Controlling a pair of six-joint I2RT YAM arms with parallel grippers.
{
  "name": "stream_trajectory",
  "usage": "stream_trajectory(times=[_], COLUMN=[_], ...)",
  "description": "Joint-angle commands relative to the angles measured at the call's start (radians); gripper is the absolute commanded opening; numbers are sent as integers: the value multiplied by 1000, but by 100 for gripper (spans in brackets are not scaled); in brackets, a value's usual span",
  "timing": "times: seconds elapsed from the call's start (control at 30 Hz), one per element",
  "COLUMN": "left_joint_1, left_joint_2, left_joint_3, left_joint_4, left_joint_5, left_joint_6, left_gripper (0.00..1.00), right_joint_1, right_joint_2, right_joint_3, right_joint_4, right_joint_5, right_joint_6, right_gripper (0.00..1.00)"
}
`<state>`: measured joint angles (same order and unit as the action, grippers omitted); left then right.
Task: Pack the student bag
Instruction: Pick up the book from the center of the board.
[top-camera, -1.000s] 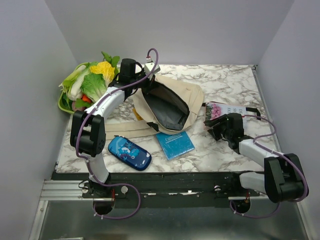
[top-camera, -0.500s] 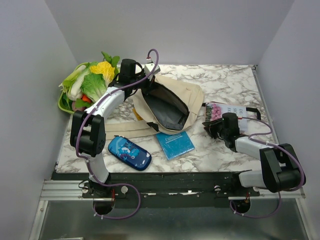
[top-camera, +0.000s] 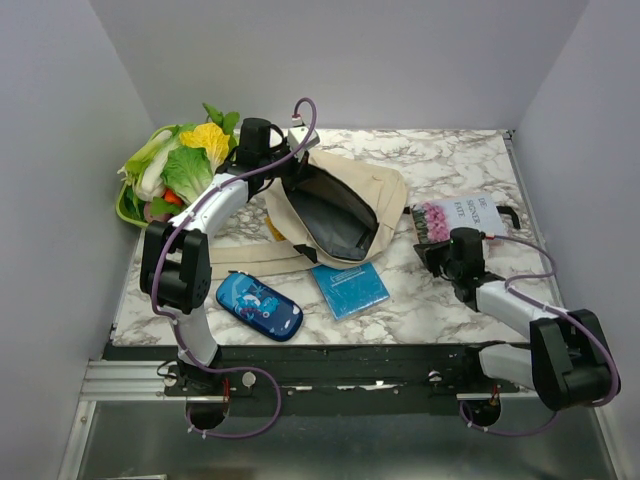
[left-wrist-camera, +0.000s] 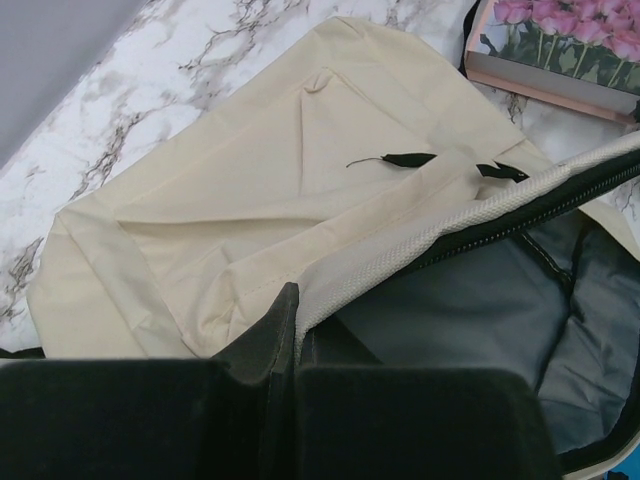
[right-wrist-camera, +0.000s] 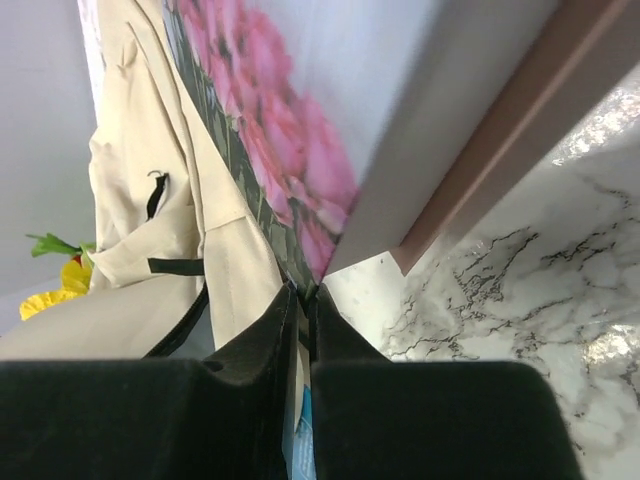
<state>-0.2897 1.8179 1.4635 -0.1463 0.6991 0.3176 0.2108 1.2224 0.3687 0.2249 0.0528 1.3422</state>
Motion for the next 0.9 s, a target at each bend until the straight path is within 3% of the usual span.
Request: stream_trajectory(times=[0.0, 0.07, 0.2, 0.47, 0.63, 0.87], left_joint_1=[12, 14, 12, -3, -17, -46], left_joint_2=[-63, -65, -66, -72, -81, -95], left_joint_3=[-14, -17, -14, -23, -25, -28], left_joint_4=[4, 4, 10, 27, 27, 24], left_joint_5=[11, 11, 14, 25, 13, -35], left_joint_6=[6, 2, -23, -71, -72, -80], left_gripper=[0, 0, 0, 0, 1, 1], right_joint_1=[1, -1, 2, 41, 41, 47], right_joint_2=[-53, -75, -127, -253, -360, -440], right_joint_3=[-17, 4, 93, 213, 305, 403], right_joint_4=[-71, -103, -194, -311, -398, -544], right_joint_5=[73, 82, 68, -181, -382, -533], right_joint_6=[-61, -118, -259, -498, -502, -419], right_gripper=[9, 1, 1, 1, 1, 1])
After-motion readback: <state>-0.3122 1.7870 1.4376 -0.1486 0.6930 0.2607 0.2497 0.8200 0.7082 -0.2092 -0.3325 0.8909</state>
